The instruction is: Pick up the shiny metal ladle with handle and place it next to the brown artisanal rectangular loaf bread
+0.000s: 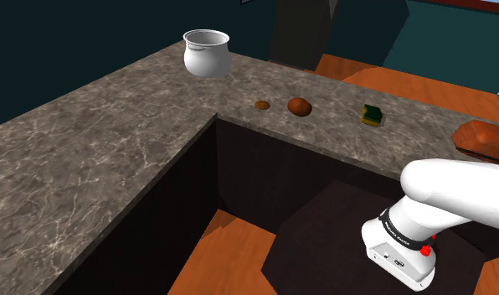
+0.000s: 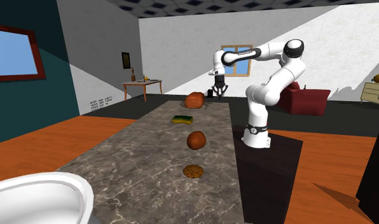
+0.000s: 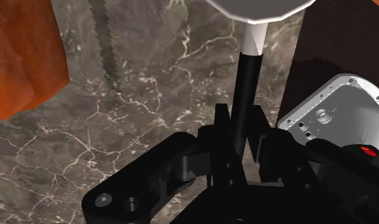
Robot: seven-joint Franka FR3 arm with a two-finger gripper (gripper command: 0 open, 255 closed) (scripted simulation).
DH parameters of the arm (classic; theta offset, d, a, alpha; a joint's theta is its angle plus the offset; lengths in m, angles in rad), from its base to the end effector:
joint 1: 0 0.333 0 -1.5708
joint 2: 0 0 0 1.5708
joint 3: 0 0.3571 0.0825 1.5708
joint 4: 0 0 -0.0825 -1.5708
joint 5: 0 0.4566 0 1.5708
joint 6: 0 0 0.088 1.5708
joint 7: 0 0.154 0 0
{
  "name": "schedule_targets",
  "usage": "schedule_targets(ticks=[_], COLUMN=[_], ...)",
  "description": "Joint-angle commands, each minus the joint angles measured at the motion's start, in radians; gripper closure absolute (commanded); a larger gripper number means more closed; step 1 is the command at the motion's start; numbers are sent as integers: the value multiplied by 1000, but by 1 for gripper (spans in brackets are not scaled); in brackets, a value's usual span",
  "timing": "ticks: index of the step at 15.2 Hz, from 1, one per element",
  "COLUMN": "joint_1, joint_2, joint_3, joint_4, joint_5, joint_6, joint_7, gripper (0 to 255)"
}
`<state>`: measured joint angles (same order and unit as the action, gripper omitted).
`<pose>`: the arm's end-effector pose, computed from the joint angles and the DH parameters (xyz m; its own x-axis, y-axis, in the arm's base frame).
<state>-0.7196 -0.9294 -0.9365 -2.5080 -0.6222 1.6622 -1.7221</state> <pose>-0.0967 -0.3936 0.3927 0.8841 0.4540 0.1107 0.4642 -0.8806 -0.0956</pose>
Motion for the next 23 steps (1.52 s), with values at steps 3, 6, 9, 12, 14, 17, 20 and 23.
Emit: schedule_targets(ticks=[3,6,9,12,14,17,20,23], joint_1=[2,5,9,16,23,26,26,26], joint_2=[9,17,29,42,53,59,59,59], joint_3=[-38,-70,-104,-140,-166,-180,-180,-180], joint_4=[-36,-62,-85,-107,-120,-127,-127,-127], joint_5=[-27,-49,-72,-96,-112,-120,-120,-120], joint_6=[50,89,129,170,198,212,212,212], joint_7=[4,6,9,12,14,16,16,16], gripper=[255,255,255,255,255,255,255,0])
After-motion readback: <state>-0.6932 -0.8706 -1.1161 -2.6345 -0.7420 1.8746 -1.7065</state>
